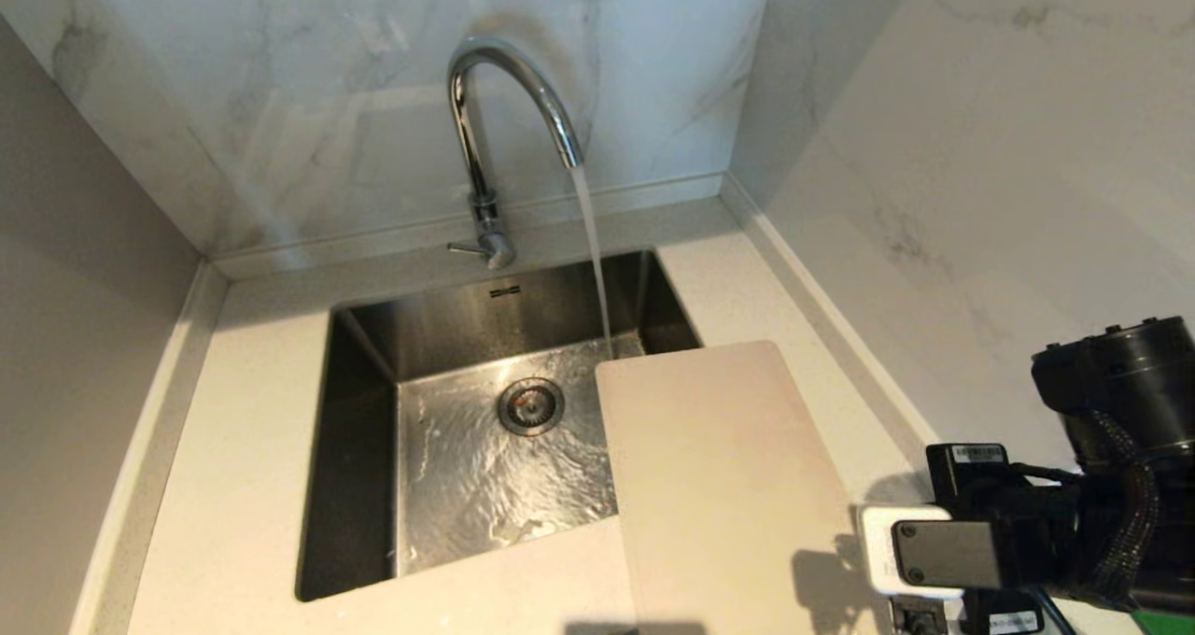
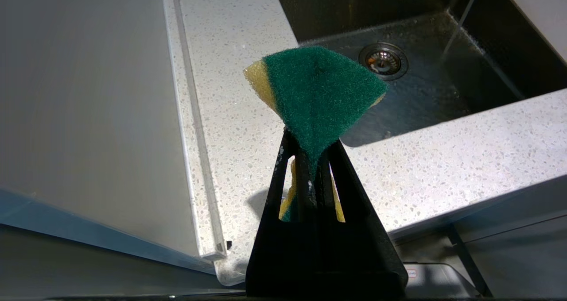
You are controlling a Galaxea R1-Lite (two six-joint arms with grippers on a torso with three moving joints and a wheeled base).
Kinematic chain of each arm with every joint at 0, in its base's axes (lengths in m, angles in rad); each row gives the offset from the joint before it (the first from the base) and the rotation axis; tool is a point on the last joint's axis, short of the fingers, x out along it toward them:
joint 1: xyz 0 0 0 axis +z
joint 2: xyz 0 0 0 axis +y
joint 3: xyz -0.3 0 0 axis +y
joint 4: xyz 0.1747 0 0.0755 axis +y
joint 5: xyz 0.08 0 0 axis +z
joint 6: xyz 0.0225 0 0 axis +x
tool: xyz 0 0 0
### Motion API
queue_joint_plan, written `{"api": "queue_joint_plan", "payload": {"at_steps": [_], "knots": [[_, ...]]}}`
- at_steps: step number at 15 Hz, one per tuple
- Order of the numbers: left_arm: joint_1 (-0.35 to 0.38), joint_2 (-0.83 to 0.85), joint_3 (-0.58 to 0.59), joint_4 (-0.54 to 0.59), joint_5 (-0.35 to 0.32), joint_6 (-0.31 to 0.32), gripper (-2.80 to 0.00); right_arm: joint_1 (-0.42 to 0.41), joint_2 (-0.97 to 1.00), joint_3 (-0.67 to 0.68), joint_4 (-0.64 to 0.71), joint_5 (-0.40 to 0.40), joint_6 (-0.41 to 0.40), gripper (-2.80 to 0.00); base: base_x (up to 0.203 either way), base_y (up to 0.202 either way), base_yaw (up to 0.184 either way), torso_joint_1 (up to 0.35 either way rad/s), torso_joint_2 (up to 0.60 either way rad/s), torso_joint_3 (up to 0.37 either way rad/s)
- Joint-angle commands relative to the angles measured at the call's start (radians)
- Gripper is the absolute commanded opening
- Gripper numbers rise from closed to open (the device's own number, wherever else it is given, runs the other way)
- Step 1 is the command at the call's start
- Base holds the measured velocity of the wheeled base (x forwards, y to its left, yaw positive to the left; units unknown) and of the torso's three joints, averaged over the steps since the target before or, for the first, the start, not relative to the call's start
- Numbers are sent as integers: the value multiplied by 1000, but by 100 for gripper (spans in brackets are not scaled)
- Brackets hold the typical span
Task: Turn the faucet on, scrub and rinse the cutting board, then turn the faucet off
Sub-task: Pick up the cutting board
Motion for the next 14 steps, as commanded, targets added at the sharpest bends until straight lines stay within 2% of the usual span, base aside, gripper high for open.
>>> {"api": "queue_joint_plan", "payload": {"at_steps": [1, 5, 8, 11, 14], "knots": [[0, 1, 3, 0, 0, 0, -280, 2, 30, 15, -2, -1, -68, 0, 0, 0, 0, 0, 0, 0], [0, 1, 3, 0, 0, 0, -280, 2, 83, 42, -2, 0, -294, 0, 0, 0, 0, 0, 0, 0], [0, 1, 3, 0, 0, 1, -280, 2, 145, 44, 3, 10, -407, 0, 0, 0, 0, 0, 0, 0], [0, 0, 3, 0, 0, 1, -280, 17, 157, 40, 76, 15, -414, 0, 0, 0, 0, 0, 0, 0], [0, 0, 3, 0, 0, 0, -280, 47, 179, 54, 90, 31, -407, 0, 0, 0, 0, 0, 0, 0]]}}
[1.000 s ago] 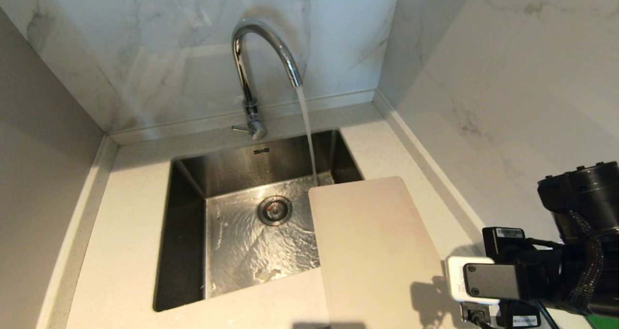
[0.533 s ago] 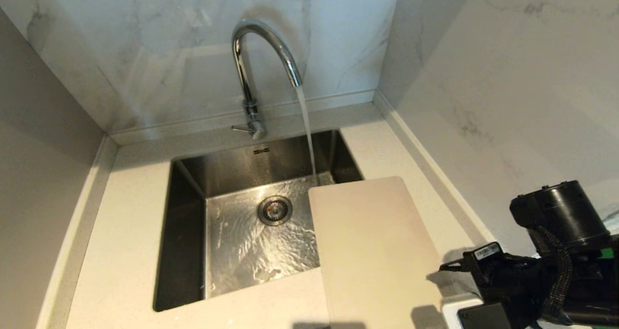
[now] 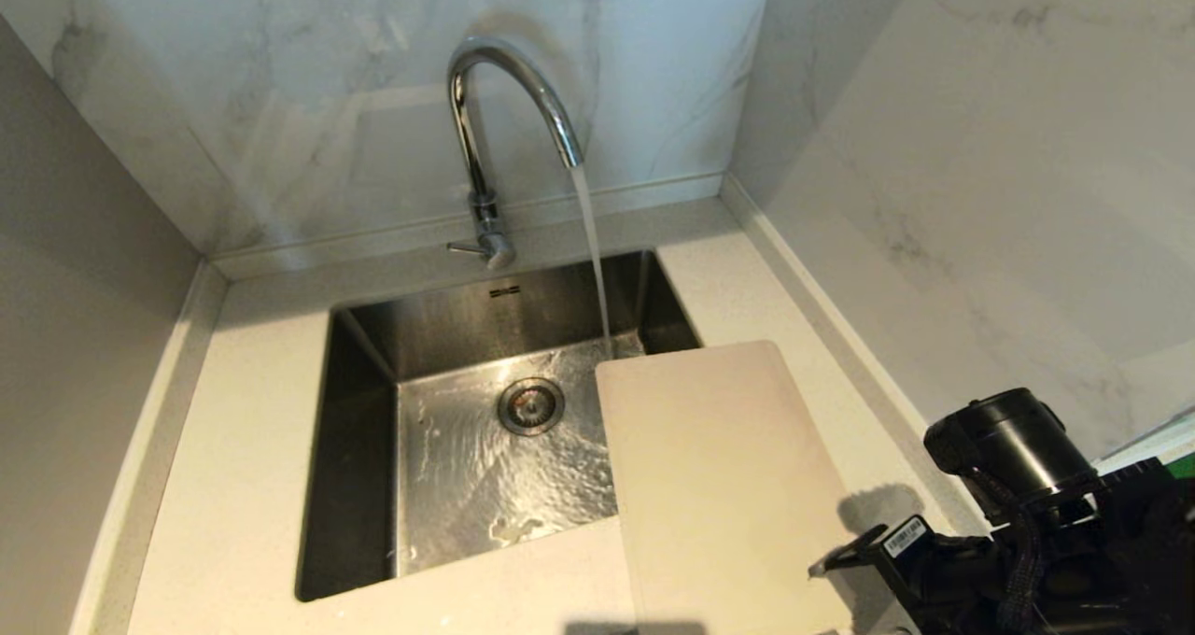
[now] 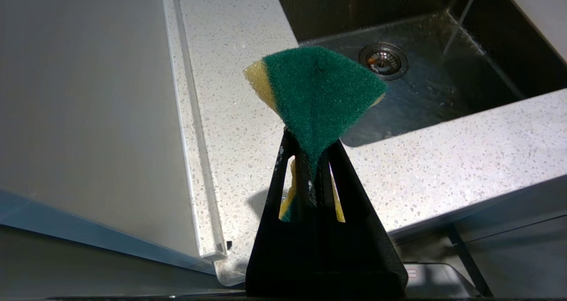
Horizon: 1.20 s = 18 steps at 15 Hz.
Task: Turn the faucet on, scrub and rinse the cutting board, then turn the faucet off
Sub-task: Pick up the cutting board
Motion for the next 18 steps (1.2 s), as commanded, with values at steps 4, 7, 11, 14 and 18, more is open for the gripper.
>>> {"api": "queue_joint_plan", "payload": {"at_steps": [4, 7, 11, 14, 18], "knots": [[0, 0, 3, 0, 0, 0, -280, 126, 35, 30, 32, 33, 100, 0, 0, 0, 0, 0, 0, 0], [0, 1, 3, 0, 0, 0, -280, 157, 51, 59, 42, 43, 131, 0, 0, 0, 0, 0, 0, 0], [0, 0, 3, 0, 0, 0, -280, 156, 47, 142, 37, 42, 131, 0, 0, 0, 0, 0, 0, 0], [0, 1, 3, 0, -1, 2, -280, 156, 57, 157, 36, 41, 142, 0, 0, 0, 0, 0, 0, 0], [0, 1, 3, -2, -1, 2, -280, 156, 80, 151, 33, 40, 151, 0, 0, 0, 0, 0, 0, 0]]}}
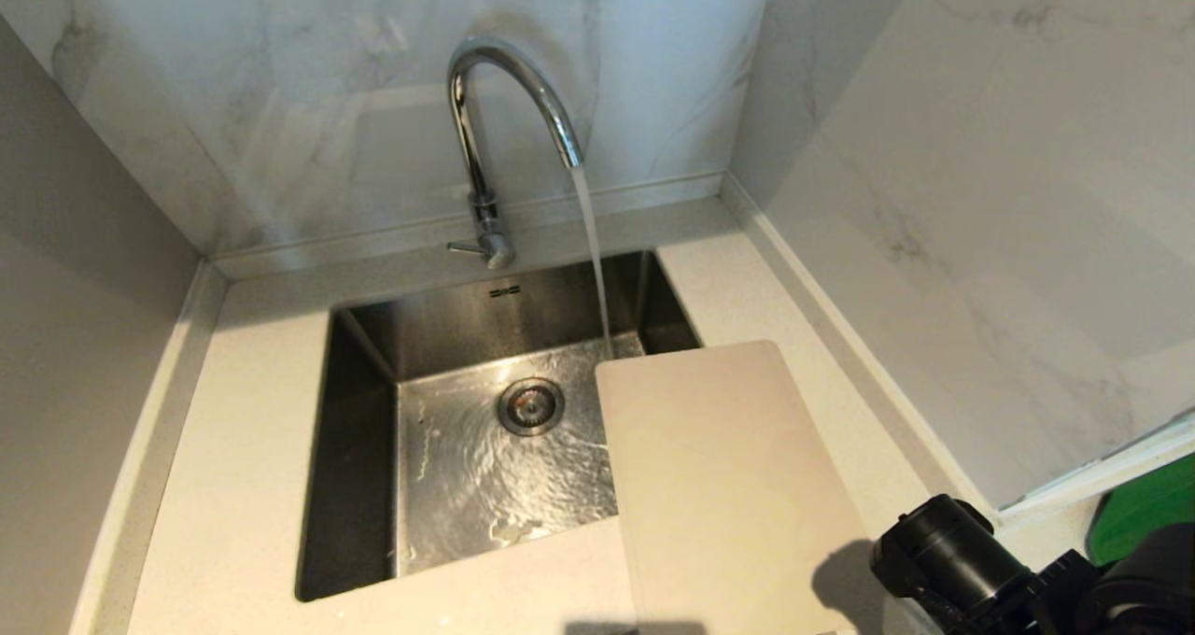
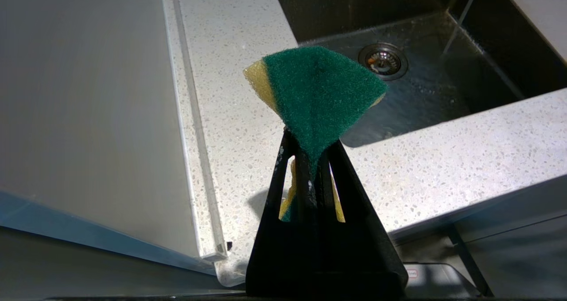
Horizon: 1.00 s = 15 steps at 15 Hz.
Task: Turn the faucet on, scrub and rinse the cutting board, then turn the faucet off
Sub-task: Pick up the cutting board
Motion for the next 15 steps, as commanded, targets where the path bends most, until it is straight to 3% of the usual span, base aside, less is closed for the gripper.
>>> {"api": "queue_joint_plan", "payload": {"at_steps": [1, 3, 15], "knots": [[0, 0, 3, 1, 0, 0, -280, 0, 29, -6, -11, 2, 5, 0, 0, 0, 0, 0, 0, 0], [0, 1, 3, 1, 0, 0, -280, 0, 58, 2, -60, 2, 7, 0, 0, 0, 0, 0, 0, 0], [0, 1, 3, 0, 0, 0, -280, 0, 143, -2, -70, -1, 8, 0, 0, 0, 0, 0, 0, 0]]}}
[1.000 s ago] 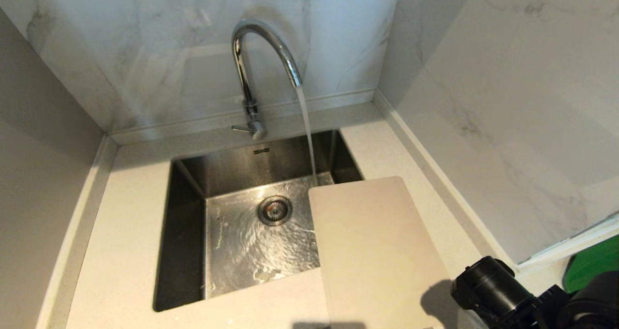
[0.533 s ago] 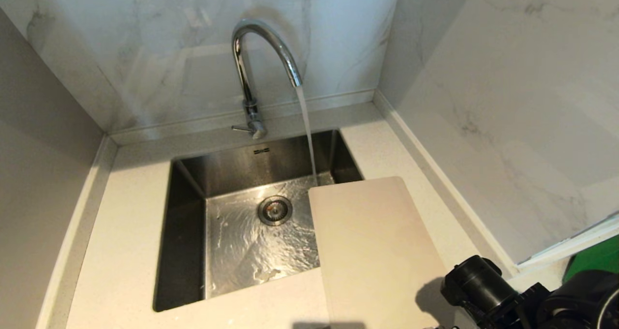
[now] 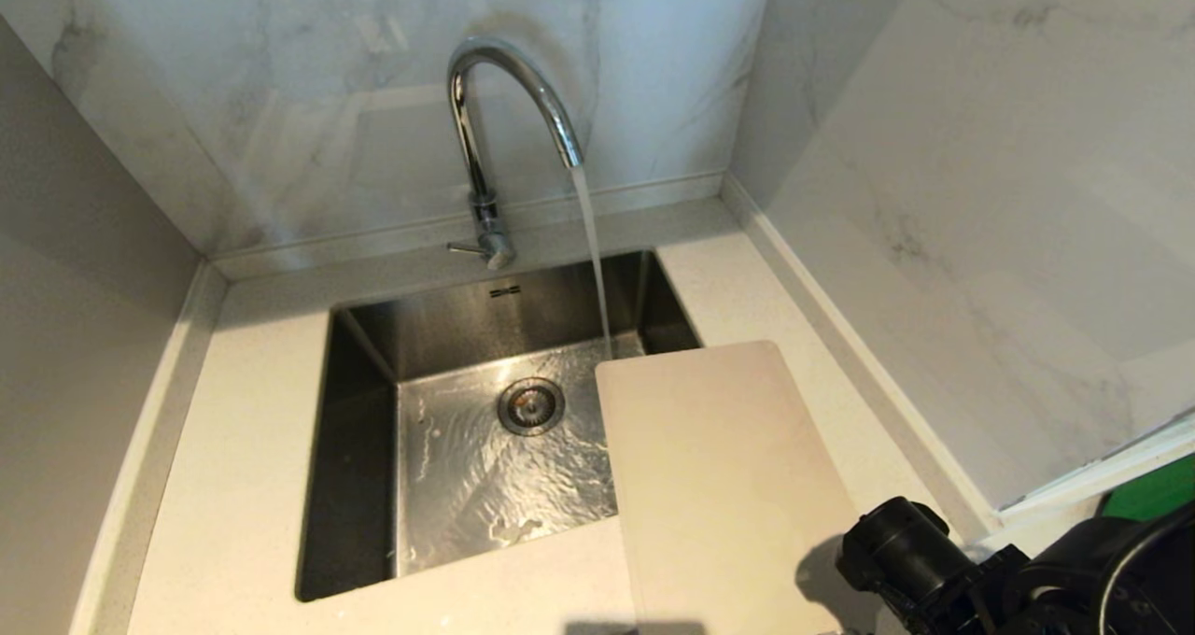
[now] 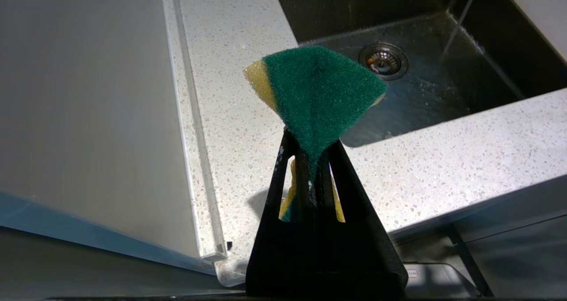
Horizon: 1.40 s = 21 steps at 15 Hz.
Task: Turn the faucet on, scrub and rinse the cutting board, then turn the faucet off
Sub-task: Pick up the cutting board
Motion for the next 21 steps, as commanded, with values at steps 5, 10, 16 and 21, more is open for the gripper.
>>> {"api": "queue_joint_plan", "payload": {"at_steps": [5, 10, 16, 21], "knots": [[0, 0, 3, 0, 0, -1, -280, 0, 61, -46, 2, 2, 20, 0, 0, 0, 0, 0, 0, 0], [0, 1, 3, 0, 0, -2, -280, -1, 84, -70, 2, 1, 24, 0, 0, 0, 0, 0, 0, 0], [0, 0, 3, -1, 0, -2, -280, -1, 112, -77, 1, -2, 23, 0, 0, 0, 0, 0, 0, 0], [0, 0, 3, 1, 0, -2, -280, 0, 129, -79, 1, -21, 23, 0, 0, 0, 0, 0, 0, 0]]}}
